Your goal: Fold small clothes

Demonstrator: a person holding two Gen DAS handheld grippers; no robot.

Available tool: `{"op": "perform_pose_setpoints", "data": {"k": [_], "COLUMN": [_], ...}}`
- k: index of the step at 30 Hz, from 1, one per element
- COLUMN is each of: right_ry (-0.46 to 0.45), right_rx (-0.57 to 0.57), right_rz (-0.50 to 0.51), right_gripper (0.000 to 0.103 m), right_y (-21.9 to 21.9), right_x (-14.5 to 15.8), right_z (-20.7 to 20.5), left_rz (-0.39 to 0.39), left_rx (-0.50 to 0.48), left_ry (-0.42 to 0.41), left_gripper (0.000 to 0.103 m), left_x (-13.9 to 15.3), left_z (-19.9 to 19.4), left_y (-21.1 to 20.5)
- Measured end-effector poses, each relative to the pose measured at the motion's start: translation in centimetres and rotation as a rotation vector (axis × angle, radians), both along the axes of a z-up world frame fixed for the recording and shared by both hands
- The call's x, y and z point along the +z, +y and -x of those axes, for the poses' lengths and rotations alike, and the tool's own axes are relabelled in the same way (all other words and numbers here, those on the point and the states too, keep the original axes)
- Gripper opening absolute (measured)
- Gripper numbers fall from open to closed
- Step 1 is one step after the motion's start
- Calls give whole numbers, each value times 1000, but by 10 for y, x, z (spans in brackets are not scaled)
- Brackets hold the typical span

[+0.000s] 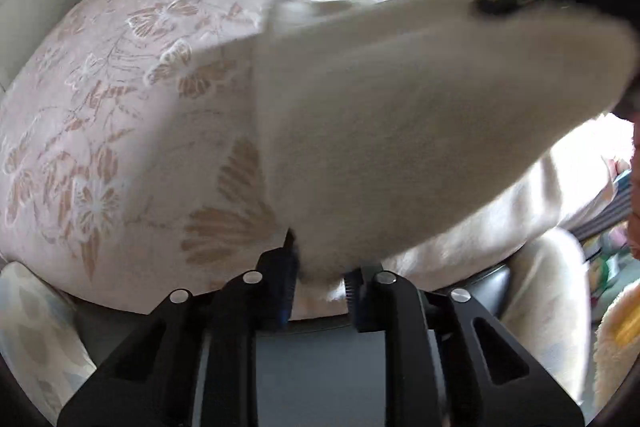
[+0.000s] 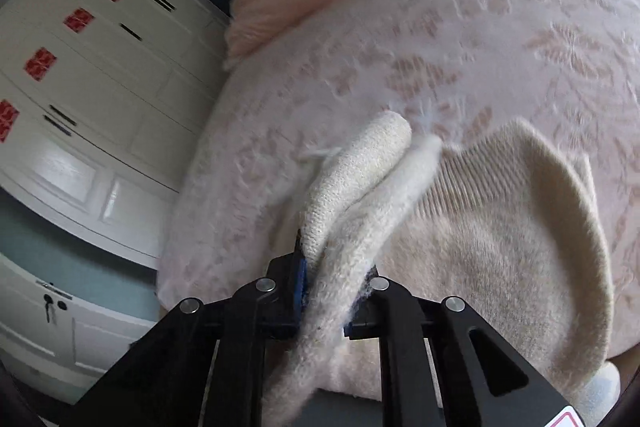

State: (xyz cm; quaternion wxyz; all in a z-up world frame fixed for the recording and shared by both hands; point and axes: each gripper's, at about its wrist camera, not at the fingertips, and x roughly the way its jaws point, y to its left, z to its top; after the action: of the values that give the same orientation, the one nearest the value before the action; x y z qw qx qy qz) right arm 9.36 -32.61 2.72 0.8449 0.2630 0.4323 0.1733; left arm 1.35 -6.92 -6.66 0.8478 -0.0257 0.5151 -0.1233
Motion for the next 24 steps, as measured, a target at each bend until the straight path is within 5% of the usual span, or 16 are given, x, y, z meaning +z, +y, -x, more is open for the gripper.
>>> {"op": "perform_pose_setpoints", "data": {"k": [2, 4, 9, 11, 13, 18, 24], "right_ry": [-78, -80, 218, 221, 197, 118, 95], "right_rx": [-17, -59, -181, -195, -209, -286, -157], "right_rz": [69, 162, 187, 113, 87, 249, 147], "right_gripper": [12, 13, 14, 16, 22, 32, 54], "right_y": [-14, -36, -102, -110, -112, -115, -102], "right_x": [26, 21, -97, -114, -105, -59, -41], "right_z": [18, 34, 44, 53, 58, 76, 97], "left_rz": [-4, -12, -48, -95, -112, 5, 75], "left_rx": [-49, -83, -169, -200, -215, -135, -35], "left_ry": [-44, -52, -34, -50, -58, -17, -95], "left_gripper": [18, 19, 28, 30, 38, 53, 65], "left_x": [13, 17, 6, 7, 9, 27, 53], "left_z": [2, 2, 9, 16, 23, 27, 27], "left_y": [-12, -29, -65, -75, -77, -47, -26]}}
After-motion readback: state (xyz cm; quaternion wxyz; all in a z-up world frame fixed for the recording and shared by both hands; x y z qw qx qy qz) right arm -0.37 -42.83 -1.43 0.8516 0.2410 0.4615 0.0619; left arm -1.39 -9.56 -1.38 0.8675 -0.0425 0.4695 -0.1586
